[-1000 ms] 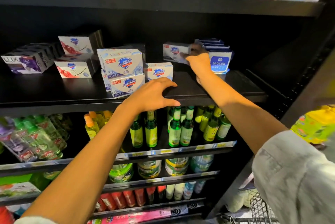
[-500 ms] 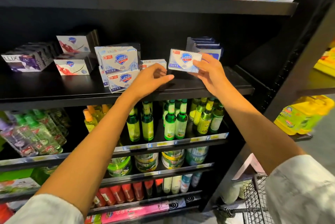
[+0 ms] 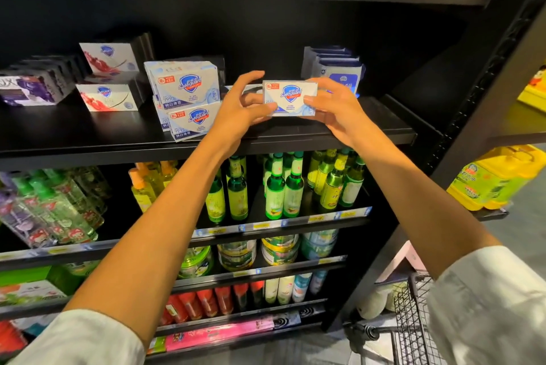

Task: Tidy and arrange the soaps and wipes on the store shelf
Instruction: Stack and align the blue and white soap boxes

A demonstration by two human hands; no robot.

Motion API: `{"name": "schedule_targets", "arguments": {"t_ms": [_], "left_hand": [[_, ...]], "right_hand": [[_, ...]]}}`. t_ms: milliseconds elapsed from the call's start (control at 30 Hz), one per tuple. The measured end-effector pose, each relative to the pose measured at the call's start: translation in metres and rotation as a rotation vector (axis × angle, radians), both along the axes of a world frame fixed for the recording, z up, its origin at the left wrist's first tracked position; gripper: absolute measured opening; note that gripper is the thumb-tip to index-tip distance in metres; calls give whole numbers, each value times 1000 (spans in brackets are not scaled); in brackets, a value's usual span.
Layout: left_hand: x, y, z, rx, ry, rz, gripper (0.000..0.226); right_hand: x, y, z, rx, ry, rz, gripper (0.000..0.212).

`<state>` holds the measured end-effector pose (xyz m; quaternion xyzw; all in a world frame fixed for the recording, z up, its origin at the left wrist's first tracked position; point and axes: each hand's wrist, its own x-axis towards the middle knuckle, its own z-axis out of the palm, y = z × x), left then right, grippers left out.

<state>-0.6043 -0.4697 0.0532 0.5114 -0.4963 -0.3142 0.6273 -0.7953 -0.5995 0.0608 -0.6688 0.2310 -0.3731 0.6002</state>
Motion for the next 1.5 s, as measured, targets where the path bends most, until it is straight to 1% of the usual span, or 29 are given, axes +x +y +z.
{"name": "schedule_targets", "arguments": {"t_ms": [100, 167, 267, 367, 467, 567, 667, 833, 900, 1033, 1167, 1267, 1400, 1500], "left_hand": [[2, 0, -1, 6, -14, -8, 51], [2, -1, -1, 19, 24, 2, 48], [1, -4, -1, 48, 69, 7, 46], [3, -6, 0, 56, 116, 3, 47], [4, -6, 1, 65, 154, -9, 47], [3, -6, 1, 68, 149, -30, 47], [3, -3, 2, 35, 123, -63, 48], [10, -2, -4, -21, -2, -99, 74], [11, -1, -6, -44, 0, -91, 74], [9, -1, -6, -54, 17, -76, 63], [8, -3, -7, -37, 49, -50, 56], [8, -5, -8, -16, 68, -38, 51], [7, -6, -7, 7, 92, -30, 47], [6, -5, -4, 18, 119, -47, 44]], "right_hand": [[0, 1, -1, -46, 7, 34, 51], [-1, 1, -1, -81, 7, 56, 65], [0, 1, -3, -189, 31, 67, 85], [0, 1, -3, -246, 48, 95, 90], [-1, 1, -4, -234, 51, 104, 83], [-1, 1, -5, -210, 31, 72, 70], [-1, 3, -4, -205, 27, 59, 62], [-1, 6, -2, -165, 26, 73, 51], [-1, 7, -1, -157, 45, 79, 48], [0, 7, -1, -161, 66, 102, 51], [-3, 4, -1, -159, 48, 135, 65], [-3, 4, -3, -233, 95, 132, 71], [-4, 3, -2, -262, 106, 138, 69], [-4, 2, -4, -271, 91, 124, 58]]}}
